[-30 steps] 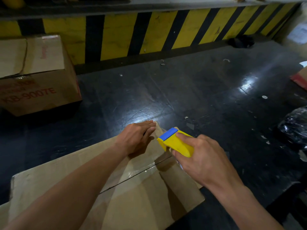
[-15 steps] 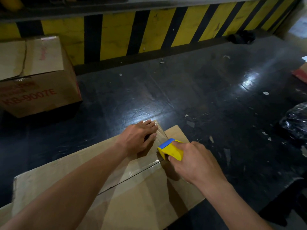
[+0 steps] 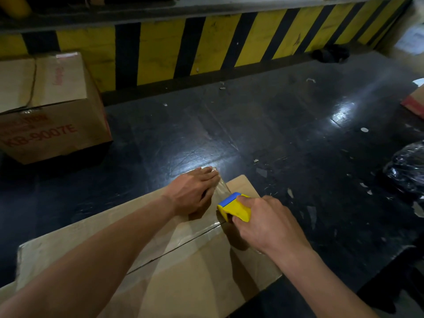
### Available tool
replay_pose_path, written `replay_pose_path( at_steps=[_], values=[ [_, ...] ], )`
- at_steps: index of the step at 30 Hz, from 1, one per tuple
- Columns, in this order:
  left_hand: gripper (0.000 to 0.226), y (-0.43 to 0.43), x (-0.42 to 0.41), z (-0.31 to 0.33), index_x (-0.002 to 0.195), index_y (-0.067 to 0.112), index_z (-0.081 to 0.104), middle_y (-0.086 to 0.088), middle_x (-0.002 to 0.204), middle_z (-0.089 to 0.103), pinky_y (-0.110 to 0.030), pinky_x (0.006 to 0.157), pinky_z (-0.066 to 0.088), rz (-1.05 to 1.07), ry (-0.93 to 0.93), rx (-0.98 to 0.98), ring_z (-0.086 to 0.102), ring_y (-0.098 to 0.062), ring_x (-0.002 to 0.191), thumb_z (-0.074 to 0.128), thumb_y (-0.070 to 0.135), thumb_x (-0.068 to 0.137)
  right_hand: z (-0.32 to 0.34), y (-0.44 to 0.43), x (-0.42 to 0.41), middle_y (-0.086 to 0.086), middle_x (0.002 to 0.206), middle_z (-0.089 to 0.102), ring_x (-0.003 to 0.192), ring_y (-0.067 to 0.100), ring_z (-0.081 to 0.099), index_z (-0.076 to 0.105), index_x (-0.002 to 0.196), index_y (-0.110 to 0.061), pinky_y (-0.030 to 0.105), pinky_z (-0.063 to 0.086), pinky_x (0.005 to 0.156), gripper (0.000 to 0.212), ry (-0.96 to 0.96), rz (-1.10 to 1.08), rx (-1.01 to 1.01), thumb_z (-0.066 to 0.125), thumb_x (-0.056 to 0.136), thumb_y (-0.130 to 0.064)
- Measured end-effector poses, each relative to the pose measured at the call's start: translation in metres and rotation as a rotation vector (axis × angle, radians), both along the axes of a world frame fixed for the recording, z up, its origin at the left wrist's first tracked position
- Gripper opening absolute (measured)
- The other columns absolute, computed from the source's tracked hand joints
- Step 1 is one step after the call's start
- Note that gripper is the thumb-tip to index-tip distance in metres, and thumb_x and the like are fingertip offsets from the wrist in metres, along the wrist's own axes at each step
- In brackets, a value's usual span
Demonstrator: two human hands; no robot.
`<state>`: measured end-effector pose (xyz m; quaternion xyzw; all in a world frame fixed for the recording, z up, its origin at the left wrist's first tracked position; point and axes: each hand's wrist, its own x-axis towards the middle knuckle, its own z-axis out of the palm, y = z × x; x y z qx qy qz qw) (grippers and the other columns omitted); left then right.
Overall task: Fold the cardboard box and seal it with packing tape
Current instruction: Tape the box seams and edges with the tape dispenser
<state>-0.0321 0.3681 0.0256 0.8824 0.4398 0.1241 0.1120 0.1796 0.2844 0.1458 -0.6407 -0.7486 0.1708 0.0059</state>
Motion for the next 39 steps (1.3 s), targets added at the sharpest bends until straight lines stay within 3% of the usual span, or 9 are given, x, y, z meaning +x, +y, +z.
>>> replay_pose_path(
  at_steps=[9, 12, 13, 16, 21, 27, 31, 36, 39],
  values=[
    [0.047, 0.003, -0.001, 0.003, 0.145, 0.017, 0.057, -0.006, 0.152, 0.052, -0.038, 0.12, 0.034, -0.034, -0.02, -0.089, 0.044, -0.021, 0.144, 0.04, 0.03, 0.103, 0.008, -0.005, 0.012, 0.008, 0.105, 0.064, 0.096, 0.029, 0.062, 0.053, 0.135, -0.037, 0.039, 0.053, 0.081, 0.051, 0.076, -0.005, -0.035, 0.056, 0.087, -0.05],
    [0.049, 0.002, 0.001, 0.003, 0.147, 0.018, 0.055, -0.005, 0.154, 0.05, -0.033, 0.122, 0.027, -0.014, -0.005, -0.102, 0.043, -0.02, 0.145, 0.037, 0.033, 0.104, 0.013, -0.009, 0.024, 0.004, 0.072, 0.063, 0.073, 0.027, 0.065, 0.065, 0.081, -0.047, 0.04, 0.057, 0.073, 0.02, 0.124, -0.029, -0.076, 0.047, 0.079, -0.054],
    [0.051, 0.002, 0.001, 0.002, 0.146, 0.018, 0.055, -0.005, 0.153, 0.05, -0.033, 0.122, 0.027, -0.008, -0.007, -0.103, 0.043, -0.02, 0.145, 0.034, 0.034, 0.103, 0.014, -0.012, 0.027, 0.003, 0.067, 0.061, 0.068, 0.026, 0.065, 0.062, 0.079, -0.045, 0.04, 0.057, 0.07, 0.019, 0.119, -0.03, -0.089, 0.046, 0.077, -0.055],
    [0.057, 0.001, 0.003, 0.002, 0.15, 0.02, 0.05, -0.004, 0.156, 0.046, -0.038, 0.124, 0.027, -0.015, 0.013, -0.128, 0.039, -0.019, 0.147, 0.031, 0.037, 0.099, 0.011, -0.024, 0.029, 0.003, 0.08, 0.062, 0.074, 0.024, 0.066, 0.053, 0.129, -0.037, 0.037, 0.057, 0.071, 0.05, 0.067, -0.015, -0.081, 0.052, 0.082, -0.053],
    [0.063, -0.005, 0.004, 0.008, 0.153, 0.018, 0.045, -0.005, 0.158, 0.043, -0.034, 0.122, 0.027, -0.001, 0.021, -0.126, 0.035, -0.02, 0.149, 0.025, 0.041, 0.098, 0.008, -0.031, 0.023, 0.002, 0.094, 0.051, 0.091, 0.027, 0.062, 0.045, 0.14, -0.036, 0.036, 0.051, 0.076, 0.055, 0.062, 0.0, -0.021, 0.054, 0.089, -0.054],
    [0.066, -0.005, 0.006, 0.009, 0.15, 0.014, 0.049, -0.008, 0.156, 0.045, -0.047, 0.123, 0.029, -0.027, 0.087, -0.106, 0.036, -0.024, 0.149, 0.023, 0.037, 0.095, 0.002, -0.034, 0.02, 0.002, 0.098, 0.048, 0.09, 0.028, 0.063, 0.045, 0.138, -0.036, 0.034, 0.048, 0.074, 0.051, 0.021, 0.006, -0.006, 0.053, 0.09, -0.052],
    [0.069, -0.009, 0.011, 0.017, 0.159, 0.015, 0.033, -0.006, 0.165, 0.03, -0.038, 0.123, 0.004, -0.028, 0.244, -0.068, 0.023, -0.02, 0.154, 0.015, 0.038, 0.096, -0.001, -0.029, 0.018, 0.003, 0.094, 0.048, 0.089, 0.029, 0.062, 0.053, 0.128, -0.034, 0.033, 0.041, 0.067, 0.042, -0.015, 0.026, 0.006, 0.052, 0.089, -0.05],
    [0.074, -0.035, 0.026, 0.012, 0.159, 0.012, 0.03, -0.009, 0.166, 0.028, -0.043, 0.124, 0.01, -0.007, 0.161, -0.106, 0.022, -0.027, 0.154, 0.011, 0.043, 0.094, -0.002, -0.031, 0.024, 0.003, 0.092, 0.052, 0.092, 0.03, 0.062, 0.053, 0.129, -0.035, 0.035, 0.044, 0.069, 0.043, 0.028, 0.007, 0.01, 0.052, 0.089, -0.051],
    [0.07, -0.041, 0.023, 0.001, 0.162, 0.016, 0.021, -0.006, 0.169, 0.019, -0.042, 0.125, -0.001, 0.008, 0.197, -0.076, 0.012, -0.024, 0.157, 0.018, 0.046, 0.099, -0.001, -0.03, 0.024, 0.001, 0.084, 0.049, 0.086, 0.029, 0.06, 0.058, 0.12, -0.03, 0.033, 0.044, 0.066, 0.038, 0.064, 0.018, 0.026, 0.054, 0.087, -0.049]
  ],
)
